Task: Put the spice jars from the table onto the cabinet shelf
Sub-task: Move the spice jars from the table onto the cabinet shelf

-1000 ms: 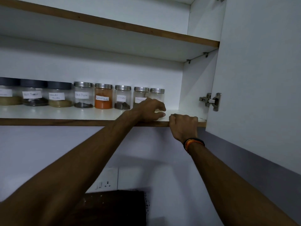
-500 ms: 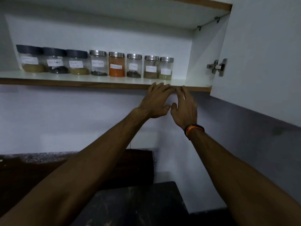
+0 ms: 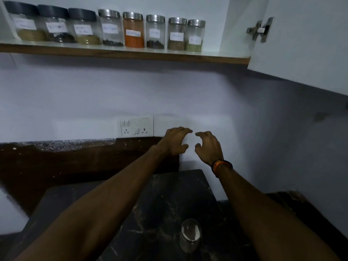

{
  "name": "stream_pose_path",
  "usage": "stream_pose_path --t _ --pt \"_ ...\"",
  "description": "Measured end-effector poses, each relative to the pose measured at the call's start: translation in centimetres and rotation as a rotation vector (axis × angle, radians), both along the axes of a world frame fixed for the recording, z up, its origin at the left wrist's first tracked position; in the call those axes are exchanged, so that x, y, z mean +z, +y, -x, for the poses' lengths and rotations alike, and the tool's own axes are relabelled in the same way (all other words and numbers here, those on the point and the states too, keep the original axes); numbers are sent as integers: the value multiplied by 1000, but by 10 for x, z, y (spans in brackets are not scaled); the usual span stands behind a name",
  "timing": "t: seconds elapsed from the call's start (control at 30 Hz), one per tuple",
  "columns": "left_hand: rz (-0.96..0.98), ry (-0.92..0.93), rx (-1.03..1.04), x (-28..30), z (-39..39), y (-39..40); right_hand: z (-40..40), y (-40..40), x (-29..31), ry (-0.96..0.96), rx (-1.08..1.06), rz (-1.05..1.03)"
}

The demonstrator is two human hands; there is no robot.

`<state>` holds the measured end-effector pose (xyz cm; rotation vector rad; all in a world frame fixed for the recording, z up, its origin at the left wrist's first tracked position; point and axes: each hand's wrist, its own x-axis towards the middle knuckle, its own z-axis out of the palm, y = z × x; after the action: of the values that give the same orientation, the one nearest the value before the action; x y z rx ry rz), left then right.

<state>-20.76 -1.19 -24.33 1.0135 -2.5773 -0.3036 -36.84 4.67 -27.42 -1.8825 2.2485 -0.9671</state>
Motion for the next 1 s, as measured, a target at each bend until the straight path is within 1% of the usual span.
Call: stream_pose_path --t 0.13,0.23,0.27,0.3,0.33,0.37,0.4,0.43,0.47,0.5,0.53,0.6,0.7,0.9,1.0 --pt "-112 -72 13 -45 -7 16 -5 21 -41 -73 -18 -118" --pt "-207 -106 13 -73 -13 30 -15 37 -74 -102 32 -212" --pt "-244 -112 11 -83 -15 35 -20 40 -87 -136 -11 -249" --pt "-280 -121 15 -93 -17 41 -26 40 -95 -135 -174 -278" --pt "-316 -118 16 -103 -20 45 -21 44 -105 -181 -296 -359" --pt "-355 -115 17 -114 -23 52 -19 47 -118 -144 -401 -408" --pt "-389 -104 16 -124 -26 56 -20 55 -135 -71 -330 -410" --pt "-420 -101 18 -135 -29 62 -26 61 -145 -24 -190 -388" --pt "-450 -99 19 -144 -31 67 -31 73 -152 -16 -40 -424" --pt "-486 -97 23 -152 -33 71 -36 87 -155 -49 7 -441" --pt "-530 -89 31 -162 -35 77 -37 103 -159 -73 6 -449" --pt "-589 -85 48 -174 -39 87 -48 117 -170 -94 -63 -481" --pt "-634 -101 65 -192 -46 100 -63 133 -188 -116 -87 -571" --pt "-676 -125 101 -213 -55 117 -76 153 -213 -22 -158 -645" --pt "-754 -103 111 -218 -59 123 -77 156 -223 -36 -185 -663"
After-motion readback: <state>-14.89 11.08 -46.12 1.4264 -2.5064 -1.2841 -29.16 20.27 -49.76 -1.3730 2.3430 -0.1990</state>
